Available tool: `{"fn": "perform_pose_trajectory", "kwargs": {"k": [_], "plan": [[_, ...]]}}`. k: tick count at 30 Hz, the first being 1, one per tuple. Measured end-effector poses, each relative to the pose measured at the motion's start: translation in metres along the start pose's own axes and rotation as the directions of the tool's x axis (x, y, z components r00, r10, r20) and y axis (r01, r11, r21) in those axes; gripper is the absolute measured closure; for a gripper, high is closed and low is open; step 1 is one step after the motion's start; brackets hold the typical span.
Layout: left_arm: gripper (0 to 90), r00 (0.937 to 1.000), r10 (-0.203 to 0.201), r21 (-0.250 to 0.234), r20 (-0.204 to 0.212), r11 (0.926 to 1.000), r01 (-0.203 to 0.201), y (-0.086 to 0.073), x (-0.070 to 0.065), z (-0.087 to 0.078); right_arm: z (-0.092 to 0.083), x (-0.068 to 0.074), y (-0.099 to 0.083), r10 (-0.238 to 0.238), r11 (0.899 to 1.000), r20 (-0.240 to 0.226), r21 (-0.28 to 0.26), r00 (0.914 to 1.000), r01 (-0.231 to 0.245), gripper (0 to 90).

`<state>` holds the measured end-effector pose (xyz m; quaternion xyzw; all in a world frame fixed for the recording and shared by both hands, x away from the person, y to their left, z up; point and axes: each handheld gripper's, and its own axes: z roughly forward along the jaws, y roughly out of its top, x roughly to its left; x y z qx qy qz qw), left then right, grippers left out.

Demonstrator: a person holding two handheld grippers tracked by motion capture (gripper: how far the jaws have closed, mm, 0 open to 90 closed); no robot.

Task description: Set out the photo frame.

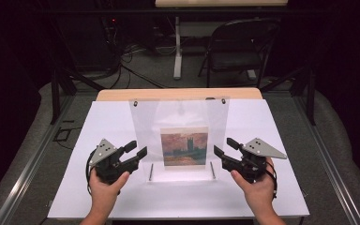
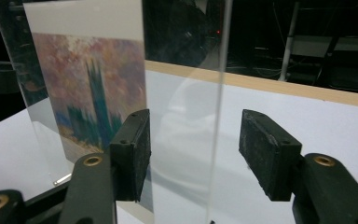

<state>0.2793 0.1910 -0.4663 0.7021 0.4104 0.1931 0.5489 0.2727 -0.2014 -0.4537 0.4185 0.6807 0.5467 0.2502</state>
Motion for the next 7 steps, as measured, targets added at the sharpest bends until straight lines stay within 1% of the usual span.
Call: {"fn": "perform_pose_trajectory", "kwargs": {"k": [4,6,7], "plan": [[45.0,0.9995,0.011,0.008,-0.028,0.9999,-0.011,-0.014,0.006,-0.008,-0.007,-0.008,-0.013,-0.001,1.0,0.013,-0.008,0.9999,0.001,39.9],[44.4,0.9993,0.009,0.008,-0.037,0.9999,-0.008,-0.019,0.01,-0.011,-0.009,-0.012,-0.02,-0.002,1.0,0.017,-0.015,0.9999,0.002,39.6],[43.8,0.9989,0.006,0.007,-0.047,1.0,-0.005,-0.023,0.013,-0.012,-0.011,-0.015,-0.025,0.0,1.0,0.017,-0.014,0.9999,0.0,39.4]]}}
